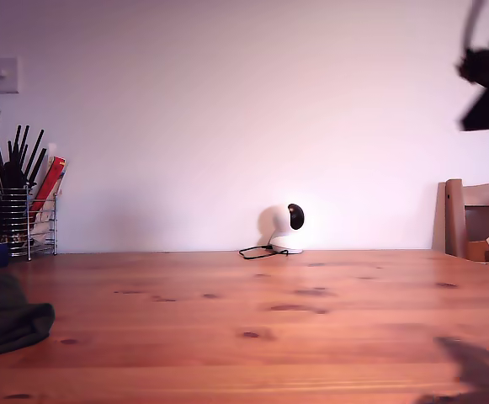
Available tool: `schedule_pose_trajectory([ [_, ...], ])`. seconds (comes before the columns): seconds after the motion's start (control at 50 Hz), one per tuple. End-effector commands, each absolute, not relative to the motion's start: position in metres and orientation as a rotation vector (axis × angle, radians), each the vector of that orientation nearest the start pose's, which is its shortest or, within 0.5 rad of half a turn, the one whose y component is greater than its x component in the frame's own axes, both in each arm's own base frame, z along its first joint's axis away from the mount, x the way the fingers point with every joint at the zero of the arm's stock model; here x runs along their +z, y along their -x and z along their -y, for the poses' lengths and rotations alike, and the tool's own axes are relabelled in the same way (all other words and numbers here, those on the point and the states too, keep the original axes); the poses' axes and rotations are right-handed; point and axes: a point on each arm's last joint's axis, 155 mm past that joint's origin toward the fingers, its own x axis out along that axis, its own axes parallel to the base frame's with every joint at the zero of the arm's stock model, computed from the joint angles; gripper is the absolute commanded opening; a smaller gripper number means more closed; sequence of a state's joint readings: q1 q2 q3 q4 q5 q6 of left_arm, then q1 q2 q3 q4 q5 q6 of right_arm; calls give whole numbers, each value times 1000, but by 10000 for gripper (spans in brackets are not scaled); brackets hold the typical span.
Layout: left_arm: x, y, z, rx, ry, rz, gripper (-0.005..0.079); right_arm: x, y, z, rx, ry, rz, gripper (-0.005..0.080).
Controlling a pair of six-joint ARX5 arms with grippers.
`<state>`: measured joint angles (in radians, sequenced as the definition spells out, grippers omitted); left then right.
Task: Fold the underwear in front of you. After folding it, place it to the left side.
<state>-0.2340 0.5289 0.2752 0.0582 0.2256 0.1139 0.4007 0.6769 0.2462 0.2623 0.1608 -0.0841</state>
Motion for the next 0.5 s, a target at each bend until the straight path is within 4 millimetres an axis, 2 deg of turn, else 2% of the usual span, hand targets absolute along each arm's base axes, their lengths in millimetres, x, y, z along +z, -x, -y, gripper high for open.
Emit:
schedule_pose_trajectory([
  [0.0,184,-270,102,-450,-104,-150,-21,171,-298,-76,209,122,-133,-11],
  [0.16,186,-271,102,-459,-90,-130,-21,166,-300,-59,229,51,-118,-11],
  [0.32,194,-272,103,-461,-91,-59,-21,195,-303,-51,207,49,-2,-11],
  [0.48,194,-273,104,-465,-89,-48,-21,199,-302,-54,221,49,17,-11],
])
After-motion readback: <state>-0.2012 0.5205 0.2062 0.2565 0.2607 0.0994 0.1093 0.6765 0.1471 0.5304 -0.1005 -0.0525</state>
